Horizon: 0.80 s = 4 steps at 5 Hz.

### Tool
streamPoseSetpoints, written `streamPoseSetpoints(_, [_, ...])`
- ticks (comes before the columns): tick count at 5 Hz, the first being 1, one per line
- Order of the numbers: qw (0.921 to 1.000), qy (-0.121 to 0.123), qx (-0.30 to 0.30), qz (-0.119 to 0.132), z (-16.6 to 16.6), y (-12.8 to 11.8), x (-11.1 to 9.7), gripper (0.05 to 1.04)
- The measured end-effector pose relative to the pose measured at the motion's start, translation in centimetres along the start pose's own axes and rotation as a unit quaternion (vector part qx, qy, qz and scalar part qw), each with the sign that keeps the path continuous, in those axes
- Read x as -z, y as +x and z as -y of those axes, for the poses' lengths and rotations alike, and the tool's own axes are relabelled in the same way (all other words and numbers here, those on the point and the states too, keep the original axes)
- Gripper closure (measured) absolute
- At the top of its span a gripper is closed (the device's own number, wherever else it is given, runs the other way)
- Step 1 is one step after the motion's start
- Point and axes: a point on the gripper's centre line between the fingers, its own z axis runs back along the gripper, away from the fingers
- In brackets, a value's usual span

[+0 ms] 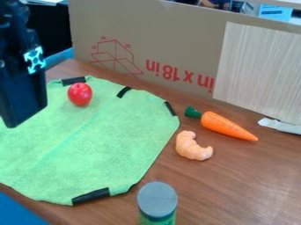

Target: Fold the cloth from bottom right to top left

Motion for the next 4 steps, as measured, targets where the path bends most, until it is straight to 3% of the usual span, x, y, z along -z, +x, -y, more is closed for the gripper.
streamPoseSetpoints(1, [1.0,0.0,0.009,-0.002,0.0,-0.2,0.3,0.083])
streamPoseSetpoints(2, [0.9973,0.013,0.068,0.024,-2.7,-1.3,2.6,0.083])
streamPoseSetpoints(4, [0.9857,0.015,0.164,0.032,-5.3,-0.5,6.5,0.083])
